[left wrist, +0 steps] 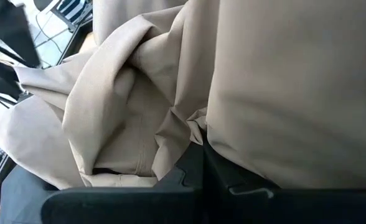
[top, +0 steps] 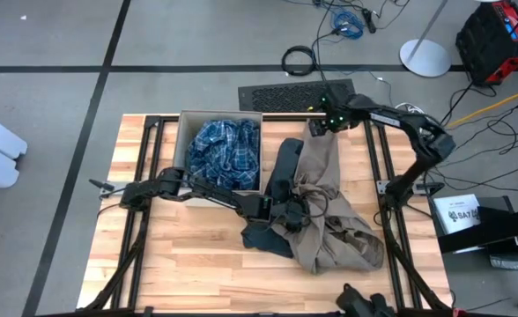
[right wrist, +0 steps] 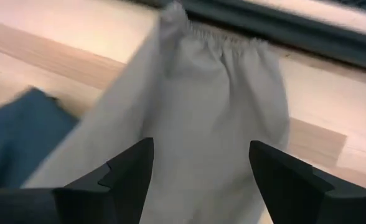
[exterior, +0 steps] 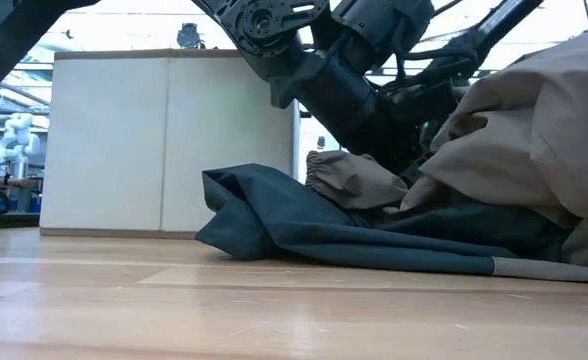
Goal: Sort clothes
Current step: Put the brown jacket into the white laundry bin
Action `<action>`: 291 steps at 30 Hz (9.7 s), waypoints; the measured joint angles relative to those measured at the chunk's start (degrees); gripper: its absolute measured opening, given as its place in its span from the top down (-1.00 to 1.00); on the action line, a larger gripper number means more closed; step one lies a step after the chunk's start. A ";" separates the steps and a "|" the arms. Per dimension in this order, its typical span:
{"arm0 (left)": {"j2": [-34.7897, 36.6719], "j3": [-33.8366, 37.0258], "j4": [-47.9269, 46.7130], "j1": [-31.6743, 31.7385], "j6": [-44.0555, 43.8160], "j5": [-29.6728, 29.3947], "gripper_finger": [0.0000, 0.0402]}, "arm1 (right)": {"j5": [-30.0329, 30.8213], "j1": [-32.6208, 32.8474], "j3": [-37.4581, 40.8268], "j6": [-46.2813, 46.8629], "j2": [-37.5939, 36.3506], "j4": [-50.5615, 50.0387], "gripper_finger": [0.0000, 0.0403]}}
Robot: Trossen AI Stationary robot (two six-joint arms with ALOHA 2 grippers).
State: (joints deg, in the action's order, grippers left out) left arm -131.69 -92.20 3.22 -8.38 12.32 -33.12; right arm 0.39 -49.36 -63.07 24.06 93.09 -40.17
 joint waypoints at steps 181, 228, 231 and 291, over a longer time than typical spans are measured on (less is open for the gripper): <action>-1.67 -8.06 -23.08 -7.16 -4.42 11.63 0.95 | 2.32 71.68 37.42 30.54 -11.30 41.88 0.11; -1.43 -8.26 -23.49 -7.41 -6.05 11.56 0.95 | 13.27 56.03 33.27 19.78 -7.78 20.89 0.15; -1.43 -8.26 -23.27 -7.41 -6.09 11.54 0.95 | 13.21 56.38 33.48 20.17 -8.27 22.13 0.46; 51.06 4.22 -64.72 -0.08 -20.13 -21.70 0.96 | -37.40 33.29 -46.94 -6.12 19.77 25.74 0.96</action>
State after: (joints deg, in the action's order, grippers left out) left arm -80.63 -87.99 -61.49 -8.46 -7.81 -54.83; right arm -37.01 -16.07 -110.02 17.93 112.86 -14.43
